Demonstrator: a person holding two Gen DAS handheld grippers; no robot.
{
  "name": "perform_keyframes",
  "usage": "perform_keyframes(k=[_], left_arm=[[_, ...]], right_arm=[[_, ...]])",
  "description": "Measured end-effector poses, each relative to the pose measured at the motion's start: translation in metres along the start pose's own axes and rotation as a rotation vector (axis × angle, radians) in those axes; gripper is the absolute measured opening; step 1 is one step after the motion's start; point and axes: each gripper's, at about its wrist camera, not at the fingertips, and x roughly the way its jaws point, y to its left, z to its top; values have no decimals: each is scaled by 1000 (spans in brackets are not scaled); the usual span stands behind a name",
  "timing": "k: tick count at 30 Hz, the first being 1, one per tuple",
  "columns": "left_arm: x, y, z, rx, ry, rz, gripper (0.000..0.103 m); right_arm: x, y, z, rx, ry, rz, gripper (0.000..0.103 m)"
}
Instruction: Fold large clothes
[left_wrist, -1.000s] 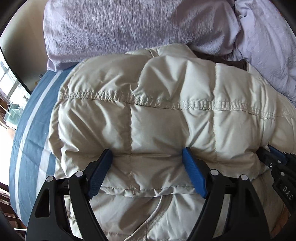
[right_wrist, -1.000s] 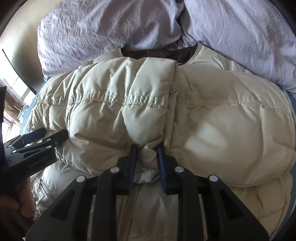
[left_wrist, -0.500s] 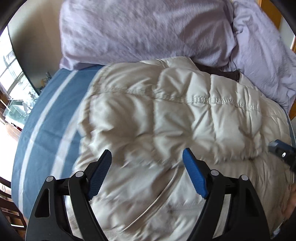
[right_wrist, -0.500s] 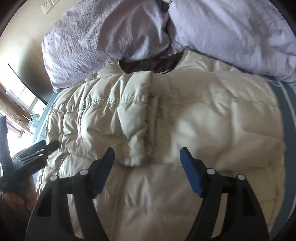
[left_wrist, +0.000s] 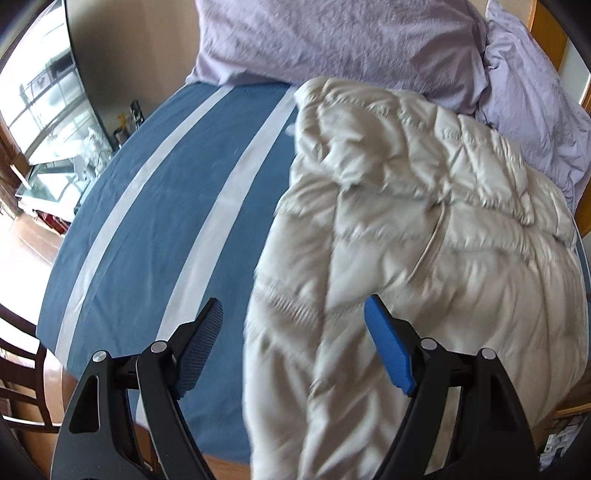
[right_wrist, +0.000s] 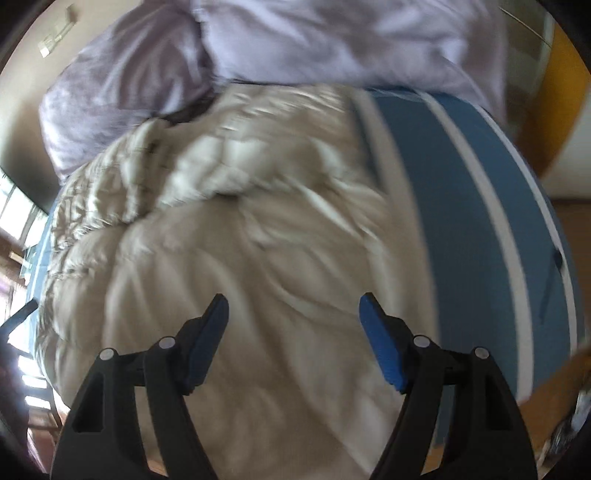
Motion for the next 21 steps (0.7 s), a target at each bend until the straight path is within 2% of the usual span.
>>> perform_keyframes(k=[4,7,15,17,21], left_arm=[[2,12,-18,-19,31,-20,79],[3,17,-28,-38,46,-40,79],[9,22,-40,-95,72,-97,79],[11,22,-43,-113,79,-117,75],[12,20,-48,-128,79,-143,72]], right_arm=[[-5,-46,-26,99,31,-17,73],[-6,-67,-41,146,55,-20,73],[-2,-85,-70,194,99,45,73],[-1,-84,-75,198,104,72,73],[1,-76,-80,175,112,107,58]])
